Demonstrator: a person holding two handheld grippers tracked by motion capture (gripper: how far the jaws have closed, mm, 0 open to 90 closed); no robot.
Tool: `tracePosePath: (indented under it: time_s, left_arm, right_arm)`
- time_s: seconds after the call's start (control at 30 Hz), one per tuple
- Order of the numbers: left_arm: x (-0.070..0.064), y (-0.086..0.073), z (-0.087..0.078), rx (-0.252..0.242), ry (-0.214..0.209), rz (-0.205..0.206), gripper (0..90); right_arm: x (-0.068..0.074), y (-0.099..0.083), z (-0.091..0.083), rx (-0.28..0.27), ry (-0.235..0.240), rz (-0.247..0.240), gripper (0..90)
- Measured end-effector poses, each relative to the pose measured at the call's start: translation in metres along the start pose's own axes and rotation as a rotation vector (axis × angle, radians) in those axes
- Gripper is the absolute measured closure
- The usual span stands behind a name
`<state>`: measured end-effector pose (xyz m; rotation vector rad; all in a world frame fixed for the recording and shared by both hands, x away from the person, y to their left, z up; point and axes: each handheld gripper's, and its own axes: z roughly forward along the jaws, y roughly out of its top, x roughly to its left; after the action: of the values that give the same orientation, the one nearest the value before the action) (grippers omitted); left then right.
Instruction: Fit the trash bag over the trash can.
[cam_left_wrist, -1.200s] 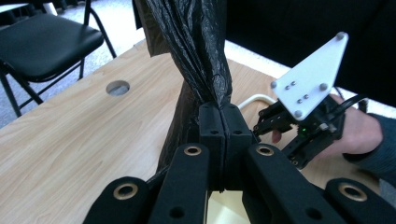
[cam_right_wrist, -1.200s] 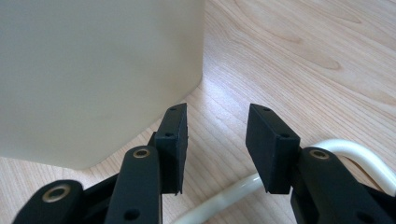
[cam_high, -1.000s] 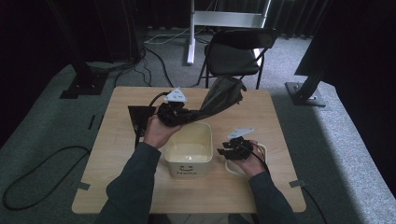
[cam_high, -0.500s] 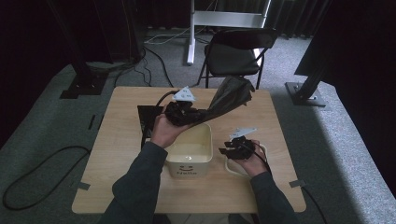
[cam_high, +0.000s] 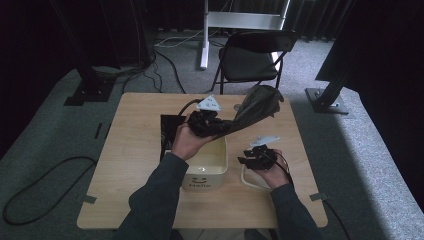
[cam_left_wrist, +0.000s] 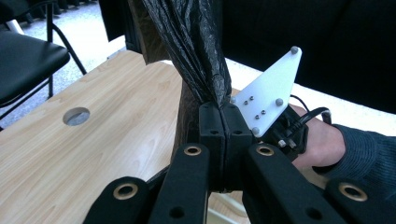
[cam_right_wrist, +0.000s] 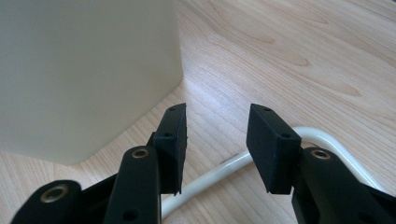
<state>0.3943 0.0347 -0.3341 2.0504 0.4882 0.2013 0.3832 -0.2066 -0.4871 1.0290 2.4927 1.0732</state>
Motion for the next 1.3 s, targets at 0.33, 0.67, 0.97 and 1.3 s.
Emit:
tracePosePath:
  time_s: [0.33,0.67,0.97,1.3]
  left_arm:
    - [-0.011,0.006,0.014,-0.008,-0.032,0.007,89.8]
    - [-0.023,0.013,0.026,-0.014,-0.061,0.012,89.8]
    - [-0.031,0.022,0.034,-0.021,-0.075,0.013,89.8]
    - [-0.033,0.019,0.038,0.004,-0.082,0.026,89.7]
  right_arm:
    - [-0.005,-0.002,-0.005,-0.011,-0.005,0.009,57.5]
    - [-0.007,-0.002,-0.006,-0.011,-0.008,0.016,57.5]
    - [-0.007,-0.002,-0.006,-0.011,-0.008,0.016,57.5]
    - [-0.009,-0.003,-0.008,-0.016,-0.011,0.02,57.5]
